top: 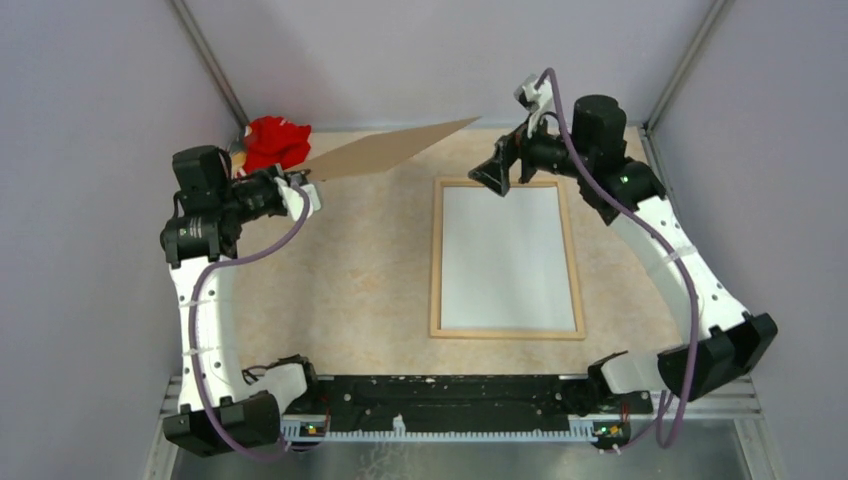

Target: Put the photo into the frame

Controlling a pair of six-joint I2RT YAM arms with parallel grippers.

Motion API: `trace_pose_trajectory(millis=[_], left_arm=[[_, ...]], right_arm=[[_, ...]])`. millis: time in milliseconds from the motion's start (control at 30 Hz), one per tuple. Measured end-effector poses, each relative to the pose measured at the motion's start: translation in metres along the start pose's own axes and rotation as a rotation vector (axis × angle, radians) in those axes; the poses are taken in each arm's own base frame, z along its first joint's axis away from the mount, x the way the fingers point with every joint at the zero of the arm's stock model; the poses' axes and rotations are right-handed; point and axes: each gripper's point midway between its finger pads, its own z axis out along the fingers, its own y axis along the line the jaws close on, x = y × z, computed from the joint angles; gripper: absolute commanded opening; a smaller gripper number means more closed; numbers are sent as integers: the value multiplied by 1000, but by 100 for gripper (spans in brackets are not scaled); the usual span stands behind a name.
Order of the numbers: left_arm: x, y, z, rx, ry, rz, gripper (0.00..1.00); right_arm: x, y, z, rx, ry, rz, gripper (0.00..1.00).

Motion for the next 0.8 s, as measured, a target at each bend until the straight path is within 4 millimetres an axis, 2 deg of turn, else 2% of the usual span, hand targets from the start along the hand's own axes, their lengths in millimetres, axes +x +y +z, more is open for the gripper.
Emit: trace_pose_trajectory(millis=[200,367,600,733,800], left_arm=[[-10,-31,-5,113,-34,-8,0],[-14,-53,-9,183,-43,-20,0],[-28,-67,-19,214,-70,8,0],[-33,-69,-21,221,-81,20,0],[-34,-70,-22,226,-87,28,0]], right_arm=[[15,35,-22,-114,-71,-388,98],[20,68,-18,-250,-113,-595,90],[38,111,-4,-417,-108,-707,73],[45,123,0,-457,-100,-729,64],[44,124,1,-452,-105,-744,55]])
